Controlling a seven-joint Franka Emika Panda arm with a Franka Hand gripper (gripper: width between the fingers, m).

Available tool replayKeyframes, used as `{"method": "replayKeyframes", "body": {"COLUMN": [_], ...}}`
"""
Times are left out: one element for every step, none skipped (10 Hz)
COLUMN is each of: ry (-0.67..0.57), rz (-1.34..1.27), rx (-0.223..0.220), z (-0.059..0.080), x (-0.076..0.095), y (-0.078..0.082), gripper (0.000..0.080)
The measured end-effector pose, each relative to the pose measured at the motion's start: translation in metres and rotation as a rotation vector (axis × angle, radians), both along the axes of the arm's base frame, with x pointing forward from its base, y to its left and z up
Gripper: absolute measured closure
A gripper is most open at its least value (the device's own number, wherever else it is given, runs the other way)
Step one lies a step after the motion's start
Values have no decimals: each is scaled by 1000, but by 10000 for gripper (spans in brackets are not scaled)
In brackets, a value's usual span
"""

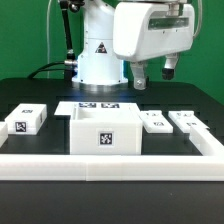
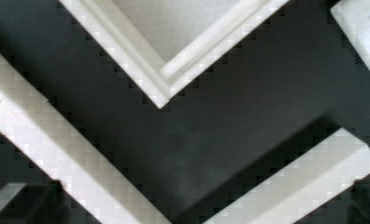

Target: Assemble cabinet

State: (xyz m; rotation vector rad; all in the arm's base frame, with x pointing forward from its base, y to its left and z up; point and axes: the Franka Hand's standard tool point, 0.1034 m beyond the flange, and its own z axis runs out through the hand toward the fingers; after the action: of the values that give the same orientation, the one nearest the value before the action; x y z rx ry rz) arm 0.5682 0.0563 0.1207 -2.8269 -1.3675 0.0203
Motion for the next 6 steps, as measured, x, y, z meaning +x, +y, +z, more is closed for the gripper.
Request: {"method": "replayKeyframes", "body": {"ry": [0, 0, 0, 0, 0, 0], "rz": [0, 0, 0, 0, 0, 0], "rx": [0, 0, 0, 0, 0, 0], "z": [0, 0, 0, 0, 0, 0], "x": [0, 0, 0, 0, 0, 0], "y": [0, 0, 0, 0, 0, 0], "gripper": [1, 1, 1, 1, 1, 1]}}
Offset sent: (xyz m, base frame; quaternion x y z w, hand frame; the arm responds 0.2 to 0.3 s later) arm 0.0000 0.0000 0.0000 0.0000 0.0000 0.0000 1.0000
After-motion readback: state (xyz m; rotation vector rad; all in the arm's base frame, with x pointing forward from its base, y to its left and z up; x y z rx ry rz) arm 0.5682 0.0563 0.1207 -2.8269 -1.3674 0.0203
